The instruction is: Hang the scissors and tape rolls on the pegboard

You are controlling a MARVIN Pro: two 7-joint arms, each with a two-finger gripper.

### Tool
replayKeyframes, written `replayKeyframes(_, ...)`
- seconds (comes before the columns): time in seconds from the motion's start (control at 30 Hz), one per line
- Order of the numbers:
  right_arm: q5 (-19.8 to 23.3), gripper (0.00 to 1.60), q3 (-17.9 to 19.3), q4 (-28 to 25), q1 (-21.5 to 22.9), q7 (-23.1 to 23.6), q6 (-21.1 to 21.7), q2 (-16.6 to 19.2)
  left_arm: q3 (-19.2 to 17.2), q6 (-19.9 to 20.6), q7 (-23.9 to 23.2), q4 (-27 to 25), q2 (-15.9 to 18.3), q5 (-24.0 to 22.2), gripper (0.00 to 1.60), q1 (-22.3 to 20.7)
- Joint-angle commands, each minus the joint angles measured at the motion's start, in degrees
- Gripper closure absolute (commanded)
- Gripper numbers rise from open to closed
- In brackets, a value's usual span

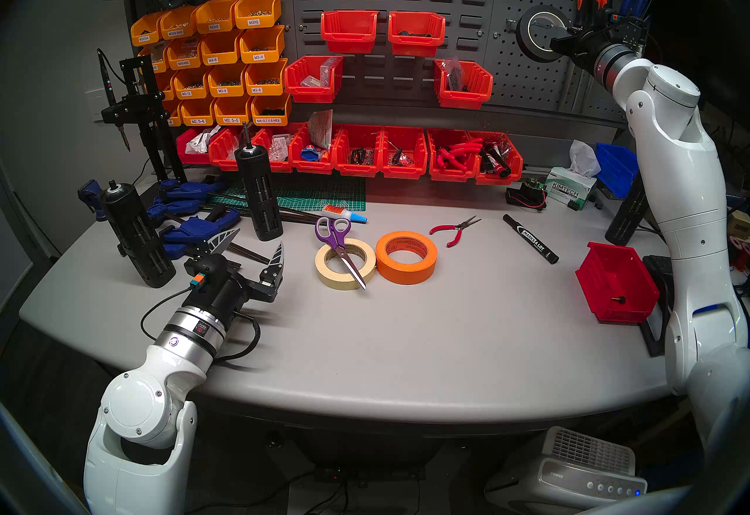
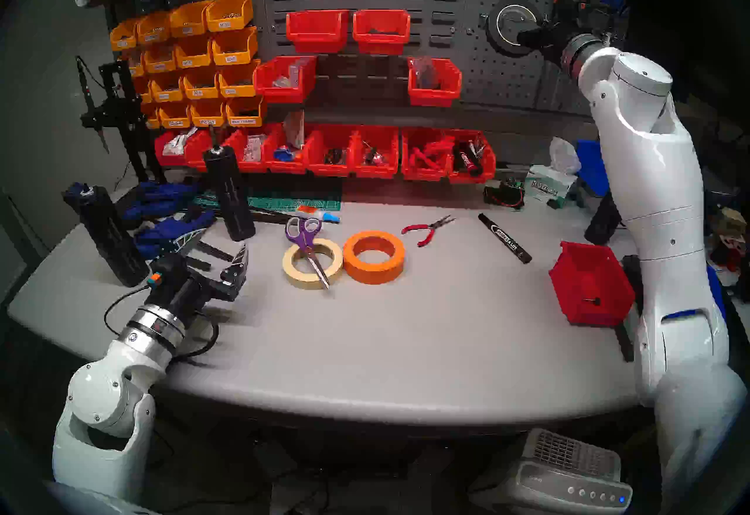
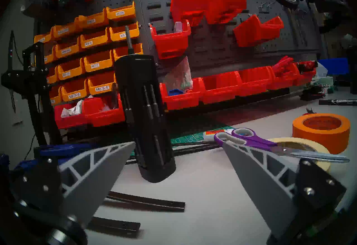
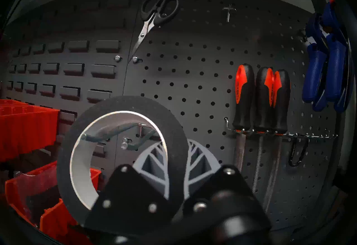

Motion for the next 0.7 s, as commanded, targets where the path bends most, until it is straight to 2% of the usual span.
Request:
replayKeyframes(0.0,0.98,1.6,1.99,-2.86,-0.45,0.46,-0.11,1.2,0.12,-0.35,-0.04,-0.77,-0.02,0.0,0.0,-0.04)
replayKeyframes(0.5,1.45,1.6,1.79,-3.4,-1.37,0.0,-0.06,1.62,0.12,-0.35,-0.04,-0.77,-0.02,0.0,0.0,-0.04)
replayKeyframes(0.63,1.55,1.36,1.89,-3.73,-1.58,-0.18,-0.16,1.63,0.12,-0.35,-0.04,-0.77,-0.02,0.0,0.0,-0.04)
replayKeyframes(0.67,1.56,1.21,1.94,-3.8,-1.65,-0.21,-0.2,1.62,0.12,-0.35,-0.04,-0.77,-0.02,0.0,0.0,-0.04)
